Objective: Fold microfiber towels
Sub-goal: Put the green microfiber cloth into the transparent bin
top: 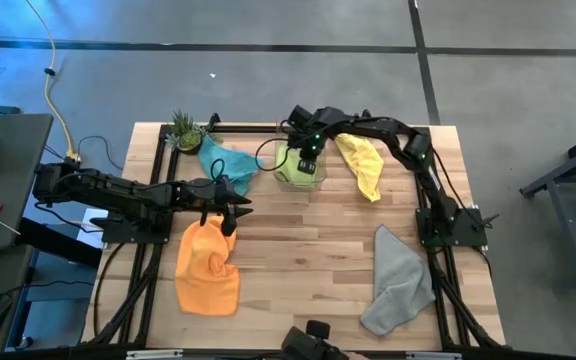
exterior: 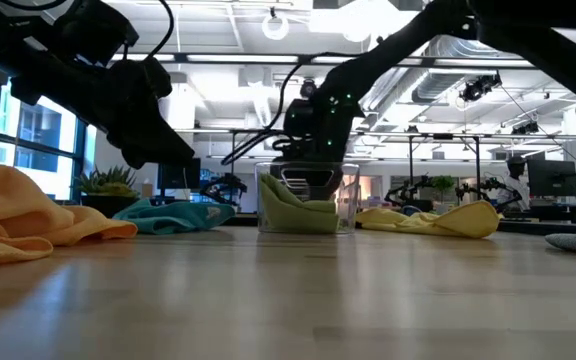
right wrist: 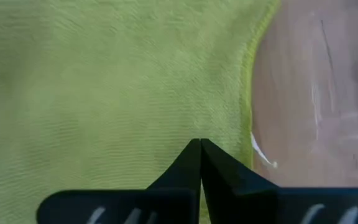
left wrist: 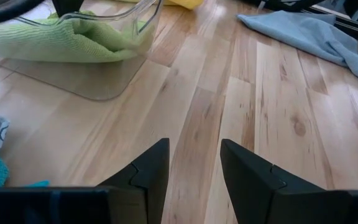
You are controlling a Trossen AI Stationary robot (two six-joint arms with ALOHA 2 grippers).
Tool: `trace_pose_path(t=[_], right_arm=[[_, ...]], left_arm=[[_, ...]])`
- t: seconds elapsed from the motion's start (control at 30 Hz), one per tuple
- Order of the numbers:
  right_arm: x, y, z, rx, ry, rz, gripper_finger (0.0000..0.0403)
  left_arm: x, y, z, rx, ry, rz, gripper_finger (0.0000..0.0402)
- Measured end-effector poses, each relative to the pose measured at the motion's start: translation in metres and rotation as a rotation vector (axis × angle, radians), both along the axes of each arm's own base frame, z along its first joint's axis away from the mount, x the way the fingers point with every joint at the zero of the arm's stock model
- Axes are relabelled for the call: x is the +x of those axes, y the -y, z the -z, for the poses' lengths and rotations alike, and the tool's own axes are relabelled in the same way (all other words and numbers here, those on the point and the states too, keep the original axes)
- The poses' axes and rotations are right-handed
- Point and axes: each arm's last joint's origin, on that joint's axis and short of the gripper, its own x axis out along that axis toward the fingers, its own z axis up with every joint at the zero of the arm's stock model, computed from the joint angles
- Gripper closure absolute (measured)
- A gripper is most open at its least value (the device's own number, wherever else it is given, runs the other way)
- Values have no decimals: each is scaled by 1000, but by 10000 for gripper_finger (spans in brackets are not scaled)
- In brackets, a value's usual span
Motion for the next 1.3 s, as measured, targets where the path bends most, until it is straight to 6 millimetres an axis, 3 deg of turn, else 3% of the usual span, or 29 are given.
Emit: trace_pose_path(t=[0.23, 0.67, 0.77, 0.9, 0.97, 1.1, 1.3], right_arm=[[0, 2, 16, -3, -50, 20, 402], [-1, 21, 15, -162, -59, 156, 403], [-5, 24, 6, -193, -72, 170, 403], [-6, 24, -32, -199, -4, 153, 403], [-8, 20, -41, -125, 29, 120, 403], [-8, 9, -25, 0, 30, 86, 403], [-12, 0, 11, -11, -8, 111, 403]], left_arm=[[0, 0, 0, 0, 0, 0, 268], [0, 0, 1, -1, -8, -1, 268], [0, 0, 1, -1, -9, -1, 268], [-1, 0, 1, -3, -13, -1, 268], [-1, 0, 1, -5, -16, -1, 268], [-1, 0, 2, -7, -17, -4, 268], [-1, 0, 2, -9, -17, -5, 268]])
